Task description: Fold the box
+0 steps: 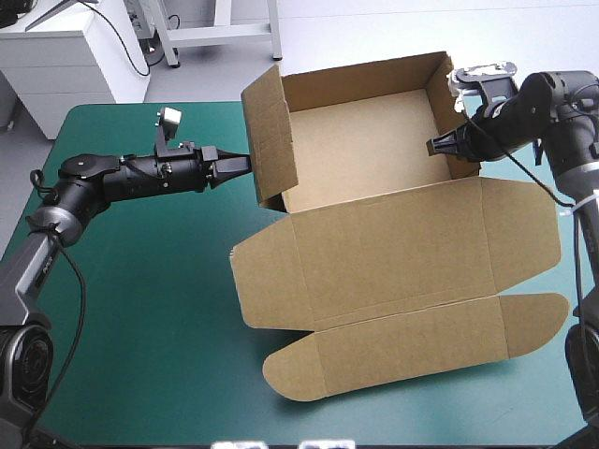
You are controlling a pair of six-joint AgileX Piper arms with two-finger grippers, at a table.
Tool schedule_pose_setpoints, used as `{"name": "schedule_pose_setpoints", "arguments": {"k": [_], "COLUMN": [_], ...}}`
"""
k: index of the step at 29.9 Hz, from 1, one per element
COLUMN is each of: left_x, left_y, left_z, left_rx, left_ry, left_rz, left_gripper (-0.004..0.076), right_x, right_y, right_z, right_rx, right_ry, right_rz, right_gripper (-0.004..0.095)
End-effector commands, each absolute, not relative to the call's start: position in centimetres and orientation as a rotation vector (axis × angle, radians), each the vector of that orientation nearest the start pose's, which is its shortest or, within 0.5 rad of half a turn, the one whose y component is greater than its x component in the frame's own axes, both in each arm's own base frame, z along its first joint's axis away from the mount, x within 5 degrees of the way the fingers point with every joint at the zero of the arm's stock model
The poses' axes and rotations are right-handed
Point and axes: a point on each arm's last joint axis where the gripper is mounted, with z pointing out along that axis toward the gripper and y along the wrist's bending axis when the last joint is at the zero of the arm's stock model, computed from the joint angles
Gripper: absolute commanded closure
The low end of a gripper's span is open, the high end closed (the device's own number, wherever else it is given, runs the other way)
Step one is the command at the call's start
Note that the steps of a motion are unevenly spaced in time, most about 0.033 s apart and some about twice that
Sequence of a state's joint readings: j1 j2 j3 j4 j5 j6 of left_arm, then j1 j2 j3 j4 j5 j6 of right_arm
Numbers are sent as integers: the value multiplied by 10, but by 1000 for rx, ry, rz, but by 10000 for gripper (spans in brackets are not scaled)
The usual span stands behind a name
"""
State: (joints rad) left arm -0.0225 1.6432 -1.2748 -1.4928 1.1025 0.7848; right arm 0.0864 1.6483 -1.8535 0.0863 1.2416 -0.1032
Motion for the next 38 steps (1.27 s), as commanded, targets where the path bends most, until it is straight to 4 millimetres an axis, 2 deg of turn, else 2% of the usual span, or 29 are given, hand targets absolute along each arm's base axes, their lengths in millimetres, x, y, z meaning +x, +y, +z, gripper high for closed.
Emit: {"name": "schedule_pose_setpoints", "arguments": {"k": [1,5,11,14,18,21,26,28,31,35,38], "left_x": [331,331,332,332,332,330,326,326,330,335,338], "left_y": [-99,-107,-106,-106,-106,-107,-108,-106,-96,-69,-35], "left_z": [371,370,369,366,366,370,386,392,394,394,395], "left_rx": [175,165,159,174,179,170,128,102,88,31,-21], "left_ry": [1915,1927,1935,1960,1964,1928,1773,1714,1692,1670,1640], "left_rz": [-1551,-1548,-1527,-1501,-1498,-1563,-1773,-1827,-1799,-1744,-1701], "left_gripper": [733,732,725,633,404,346,399,489,737,732,732], "right_x": [338,341,343,343,344,344,345,345,344,343,342], "right_y": [37,42,58,59,58,58,59,59,60,61,61], "right_z": [441,436,431,431,430,430,427,427,427,426,427], "right_rx": [-220,-247,-308,-318,-314,-314,-315,-315,-316,-317,-316], "right_ry": [2419,2444,2447,2447,2448,2448,2461,2464,2472,2485,2481], "right_rz": [114,84,-22,-40,-58,-58,-57,-54,-38,-20,-13], "right_gripper": [916,916,916,917,917,917,917,925,925,926,926]}}
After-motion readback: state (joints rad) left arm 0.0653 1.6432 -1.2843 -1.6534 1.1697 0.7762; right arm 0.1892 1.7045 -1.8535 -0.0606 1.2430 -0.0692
